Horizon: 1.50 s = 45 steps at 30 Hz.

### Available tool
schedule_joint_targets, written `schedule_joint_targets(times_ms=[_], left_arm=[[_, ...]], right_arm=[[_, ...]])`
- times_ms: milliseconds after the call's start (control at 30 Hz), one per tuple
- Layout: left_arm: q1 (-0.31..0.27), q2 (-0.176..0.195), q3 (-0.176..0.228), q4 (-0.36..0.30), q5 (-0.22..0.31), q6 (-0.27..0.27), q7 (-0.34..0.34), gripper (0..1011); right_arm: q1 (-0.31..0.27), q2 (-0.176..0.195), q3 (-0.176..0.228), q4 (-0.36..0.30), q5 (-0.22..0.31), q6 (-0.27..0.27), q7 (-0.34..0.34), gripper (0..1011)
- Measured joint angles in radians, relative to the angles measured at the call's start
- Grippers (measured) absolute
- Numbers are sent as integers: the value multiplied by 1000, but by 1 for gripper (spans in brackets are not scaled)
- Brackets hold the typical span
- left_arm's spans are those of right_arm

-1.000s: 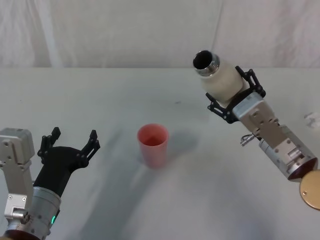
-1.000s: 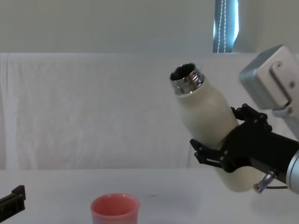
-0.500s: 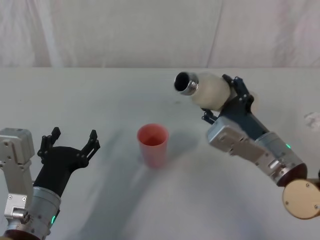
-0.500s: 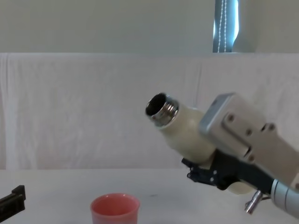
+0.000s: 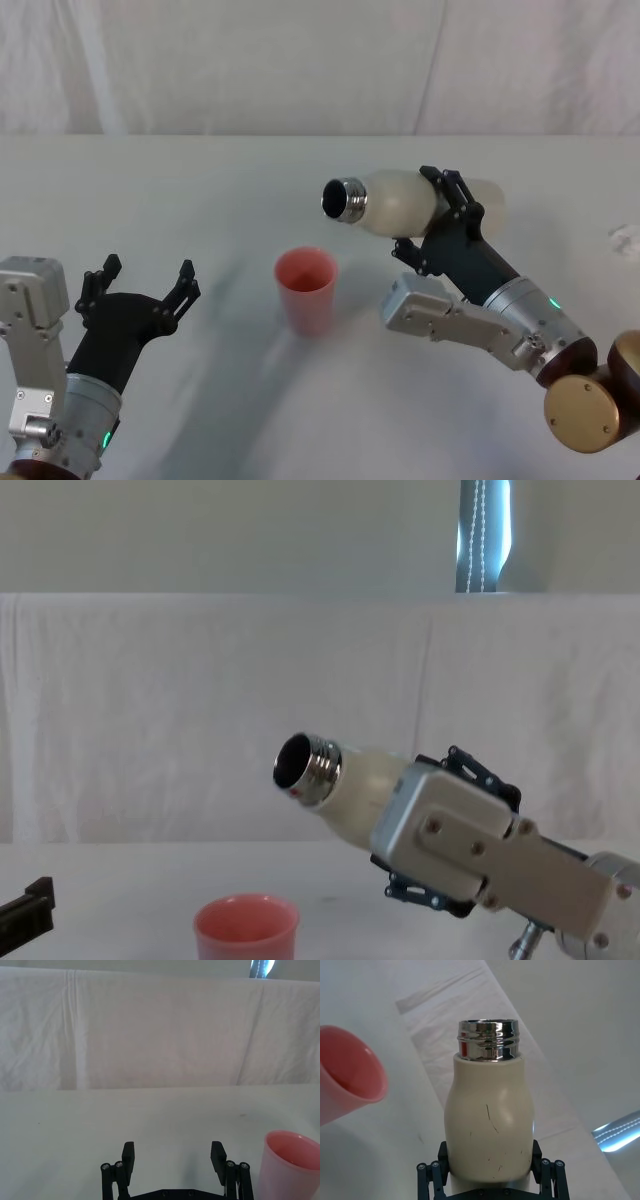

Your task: Grasp the thermos with one hand and pour water into the cup lid.

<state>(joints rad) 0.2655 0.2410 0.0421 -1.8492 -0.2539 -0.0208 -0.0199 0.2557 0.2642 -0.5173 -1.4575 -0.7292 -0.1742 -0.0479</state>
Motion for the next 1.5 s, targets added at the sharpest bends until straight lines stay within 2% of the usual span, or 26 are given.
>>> schedule_joint_targets(times_ms=[467,767,1500], left_arm=[[0,0,0,0,0,0,0,1001],[0,0,0,0,0,0,0,1001],[0,0,0,0,0,0,0,1001]], right_arm=[[38,6,-41,53,-81,40,-31,959],[63,8,-67,91,-122,45,-61,959],[86,27,-125,113,-198,54,-101,959]])
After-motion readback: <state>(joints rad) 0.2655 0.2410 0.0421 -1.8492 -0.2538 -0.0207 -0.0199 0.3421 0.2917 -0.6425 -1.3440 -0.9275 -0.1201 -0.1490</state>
